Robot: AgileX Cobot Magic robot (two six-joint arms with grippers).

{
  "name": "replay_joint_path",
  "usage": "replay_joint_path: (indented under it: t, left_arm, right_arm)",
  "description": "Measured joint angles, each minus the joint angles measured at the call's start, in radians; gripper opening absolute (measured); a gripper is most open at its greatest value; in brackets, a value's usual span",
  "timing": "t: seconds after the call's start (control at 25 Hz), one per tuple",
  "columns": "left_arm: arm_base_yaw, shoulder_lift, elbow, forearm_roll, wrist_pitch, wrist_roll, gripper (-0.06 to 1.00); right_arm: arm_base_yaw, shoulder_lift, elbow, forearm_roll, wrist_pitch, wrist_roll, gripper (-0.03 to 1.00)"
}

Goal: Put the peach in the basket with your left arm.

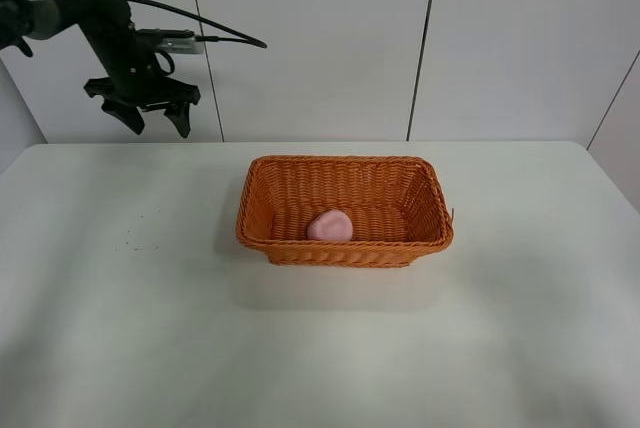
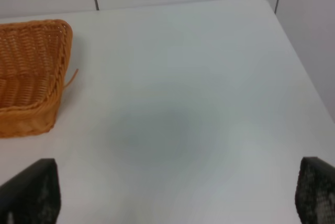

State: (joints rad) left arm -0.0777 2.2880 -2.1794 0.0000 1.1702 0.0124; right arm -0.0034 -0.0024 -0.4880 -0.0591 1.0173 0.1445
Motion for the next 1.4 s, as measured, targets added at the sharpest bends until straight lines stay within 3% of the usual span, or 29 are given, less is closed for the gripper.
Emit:
replay_joint_path:
  t: [0.16, 0.48, 0.68, 1.16, 1.4]
  left_arm:
    - [0.052, -0.007, 0.016, -0.018, 0.0, 0.0, 0.82]
    - [0.056, -0.127, 0.174, -0.045, -0.001, 0.001, 0.82]
    - [0.056, -0.325, 0.434, -0.061, -0.002, 0.01, 0.82]
    - [0.056, -1.02, 1.167, -0.06, -0.003, 0.056, 0.82]
    - [0.056, -1.347, 1.445, -0.049, -0.007, 0.056, 0.82]
  right_arm:
    - [0.0, 0.0, 0.0, 0.0, 0.0, 0.0, 0.69]
    - [0.0, 0.0, 0.0, 0.0, 0.0, 0.0, 0.69]
    - [0.0, 0.0, 0.0, 0.0, 0.0, 0.0, 0.69]
    - [0.0, 0.0, 0.0, 0.0, 0.0, 0.0, 0.69]
    - [0.0, 0.0, 0.0, 0.0, 0.0, 0.0, 0.69]
